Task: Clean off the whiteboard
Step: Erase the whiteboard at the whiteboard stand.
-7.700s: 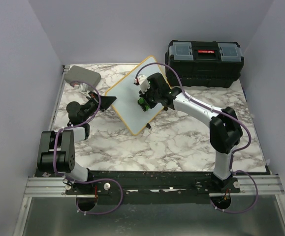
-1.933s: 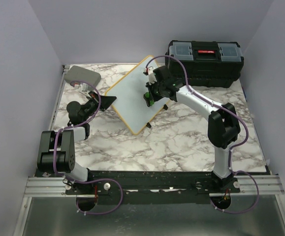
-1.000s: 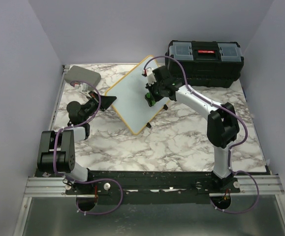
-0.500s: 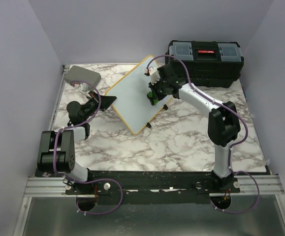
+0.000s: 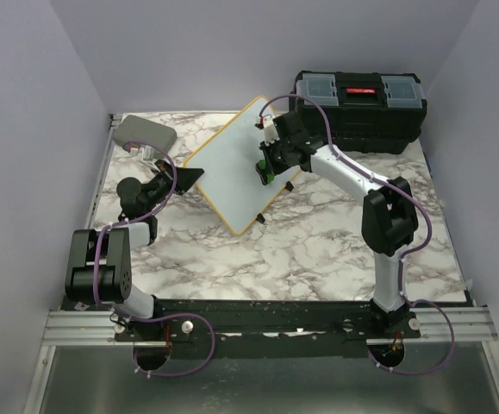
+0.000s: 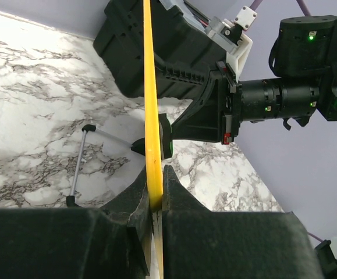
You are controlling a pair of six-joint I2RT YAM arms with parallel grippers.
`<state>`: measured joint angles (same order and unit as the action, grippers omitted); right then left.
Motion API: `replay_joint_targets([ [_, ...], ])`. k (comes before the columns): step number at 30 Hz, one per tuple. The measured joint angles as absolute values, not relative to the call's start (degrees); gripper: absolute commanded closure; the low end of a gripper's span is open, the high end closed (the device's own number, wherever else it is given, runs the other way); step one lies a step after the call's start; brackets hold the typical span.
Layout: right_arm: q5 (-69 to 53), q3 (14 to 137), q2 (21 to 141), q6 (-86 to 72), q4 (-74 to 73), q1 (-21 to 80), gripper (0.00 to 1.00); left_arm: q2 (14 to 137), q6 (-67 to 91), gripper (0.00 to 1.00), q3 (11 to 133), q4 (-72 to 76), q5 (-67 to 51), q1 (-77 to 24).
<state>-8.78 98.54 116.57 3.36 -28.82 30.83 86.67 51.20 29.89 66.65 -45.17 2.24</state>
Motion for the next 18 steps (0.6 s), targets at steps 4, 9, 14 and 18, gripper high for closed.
replay_joint_targets([
  [4,-4.73,98.54,116.57,2.35,-26.94,31.18,0.99,86.67,51.16,1.00,29.89,66.59,-44.77,2.22],
  [9,-1.63,98.59,116.57,1.96,-25.12,31.05,0.99,86.67,51.03,1.00,29.89,66.54,-44.77,2.22],
  [14,-4.03,98.35,116.57,3.11,-24.60,31.00,0.99,86.67,51.03,1.00,29.89,66.52,-44.75,2.22],
  [18,-12.10,99.09,116.71,5.89,-25.76,29.69,0.99,86.67,51.00,1.00,29.89,66.54,-44.77,2.24],
])
